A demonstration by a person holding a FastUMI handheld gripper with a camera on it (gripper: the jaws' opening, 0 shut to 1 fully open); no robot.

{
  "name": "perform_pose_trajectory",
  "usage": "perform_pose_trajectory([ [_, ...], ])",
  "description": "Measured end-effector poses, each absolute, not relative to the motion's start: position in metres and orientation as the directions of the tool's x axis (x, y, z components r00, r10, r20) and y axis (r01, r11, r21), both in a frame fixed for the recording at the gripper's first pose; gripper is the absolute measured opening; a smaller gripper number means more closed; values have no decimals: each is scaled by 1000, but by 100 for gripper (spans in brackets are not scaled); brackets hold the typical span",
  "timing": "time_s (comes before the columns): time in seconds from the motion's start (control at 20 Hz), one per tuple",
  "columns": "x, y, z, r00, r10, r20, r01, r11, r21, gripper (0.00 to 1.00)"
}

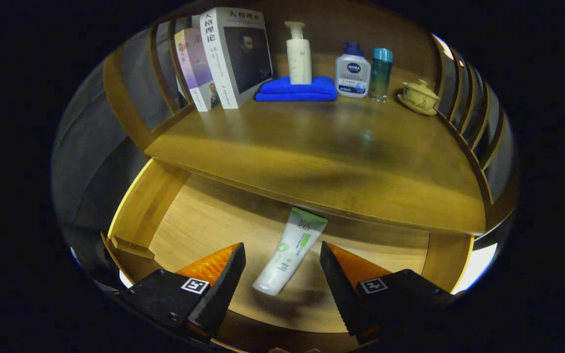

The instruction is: Pull open the drawer, take out the items inside it, and place them on the countertop above the cabinet.

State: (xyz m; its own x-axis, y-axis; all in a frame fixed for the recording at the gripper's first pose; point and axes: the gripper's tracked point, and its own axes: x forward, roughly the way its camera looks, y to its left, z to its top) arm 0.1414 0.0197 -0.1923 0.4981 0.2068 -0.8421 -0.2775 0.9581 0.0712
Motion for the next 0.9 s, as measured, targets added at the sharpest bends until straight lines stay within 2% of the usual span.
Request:
perform_pose_trajectory([
  [0.25,133,17,-226,356,169,-919,-266,961,74,95],
  [0.4,144,13,-241,354,131,-926,-264,964,36,95],
  [0.55,140,12,-256,298,117,-947,-246,968,43,94],
  [0.65,145,17,-256,307,120,-944,-277,960,32,92],
  [0.9,142,20,-256,312,85,-946,-373,927,-39,52],
])
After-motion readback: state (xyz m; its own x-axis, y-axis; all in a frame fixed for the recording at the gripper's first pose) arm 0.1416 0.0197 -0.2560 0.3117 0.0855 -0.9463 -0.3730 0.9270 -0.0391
